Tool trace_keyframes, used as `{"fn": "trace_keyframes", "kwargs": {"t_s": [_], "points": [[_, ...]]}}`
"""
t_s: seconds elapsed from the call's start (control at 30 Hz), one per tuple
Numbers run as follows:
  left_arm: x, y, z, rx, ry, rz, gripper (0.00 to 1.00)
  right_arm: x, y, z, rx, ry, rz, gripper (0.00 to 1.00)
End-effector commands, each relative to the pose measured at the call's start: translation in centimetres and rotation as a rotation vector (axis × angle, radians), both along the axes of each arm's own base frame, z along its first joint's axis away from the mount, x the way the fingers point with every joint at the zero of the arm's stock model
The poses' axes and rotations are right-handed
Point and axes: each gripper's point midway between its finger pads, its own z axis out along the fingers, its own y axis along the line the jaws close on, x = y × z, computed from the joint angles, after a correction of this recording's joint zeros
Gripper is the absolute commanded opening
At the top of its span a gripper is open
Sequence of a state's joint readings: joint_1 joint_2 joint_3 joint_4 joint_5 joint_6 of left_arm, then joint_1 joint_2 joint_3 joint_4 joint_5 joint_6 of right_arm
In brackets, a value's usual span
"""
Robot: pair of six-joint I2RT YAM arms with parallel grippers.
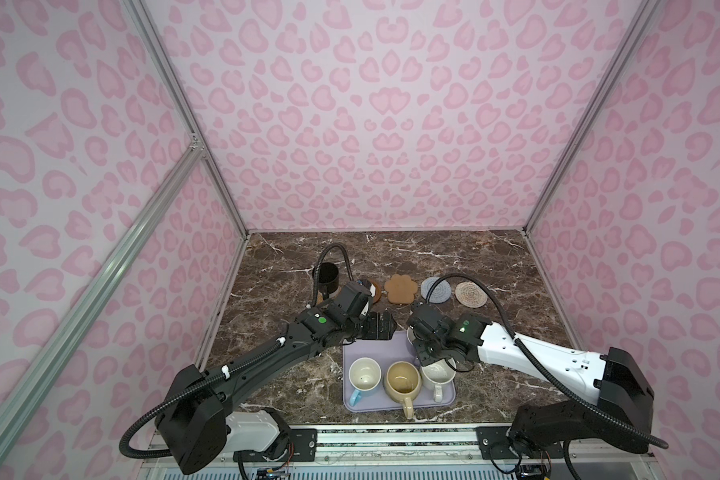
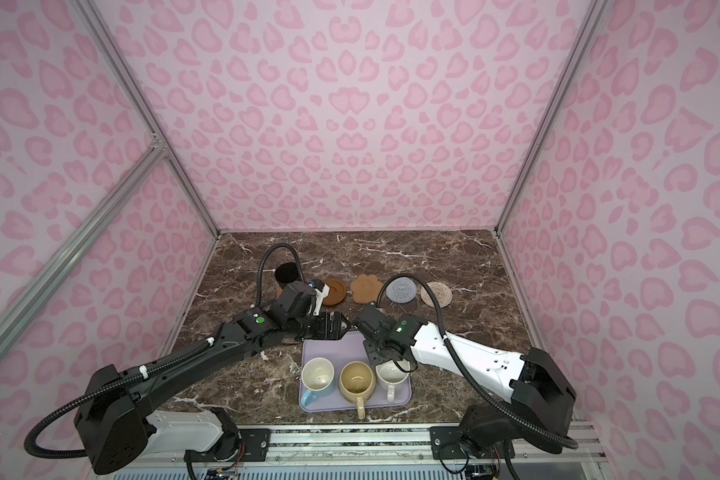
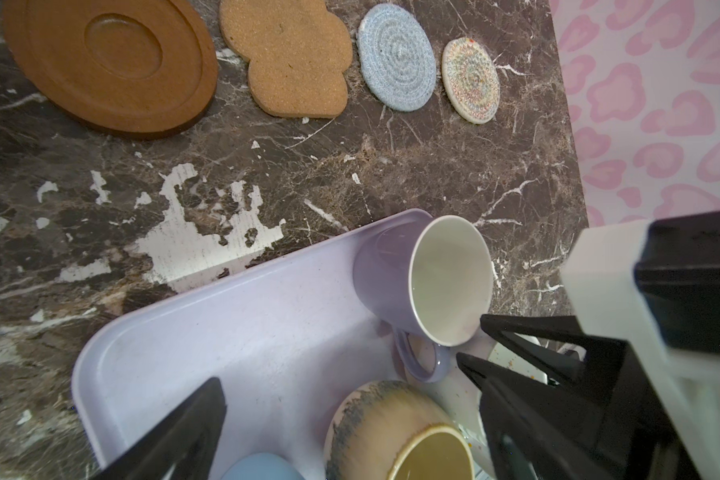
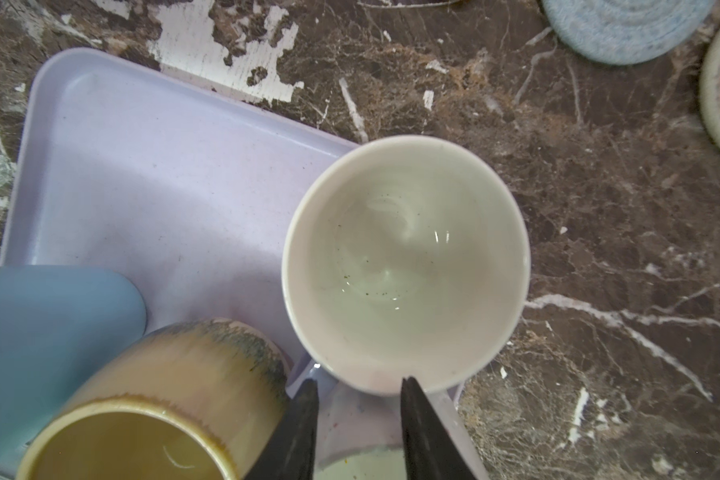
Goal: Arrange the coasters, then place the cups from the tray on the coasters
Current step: 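Lower the right gripper and close it on the white mug's rim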
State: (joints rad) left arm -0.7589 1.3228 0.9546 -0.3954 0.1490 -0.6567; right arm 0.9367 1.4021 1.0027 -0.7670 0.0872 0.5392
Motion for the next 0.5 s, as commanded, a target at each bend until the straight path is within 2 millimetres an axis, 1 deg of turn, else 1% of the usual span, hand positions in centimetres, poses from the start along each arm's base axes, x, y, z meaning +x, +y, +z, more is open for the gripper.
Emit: {"fn": "trace_keyframes", "kwargs": {"t_s": [0.0, 0.13, 0.37, 0.47], "points": [[0.5, -0.4, 0.6, -0.016, -0.02, 0.004, 0.97, -0.7, 0.3, -1.1, 0.017, 0.05, 0.002, 0.41], [0.6, -0.1, 0.8, -0.009, -0.03, 0.008, 0.97, -0.4, 0.2, -1.6, 0.0, 0.051, -0.007, 0.47], [0.8, -0.3, 0.8, -0.009, -0.031, 0.009, 0.97, 0.2, -1.4, -1.6, -0.086, 0.02, -0.042, 0.47], [0.8, -0.6, 0.6, -0.018, -0.025, 0.005, 0.97, 0.1, -1.3, -1.1, -0.087, 0.008, -0.044, 0.46]]}}
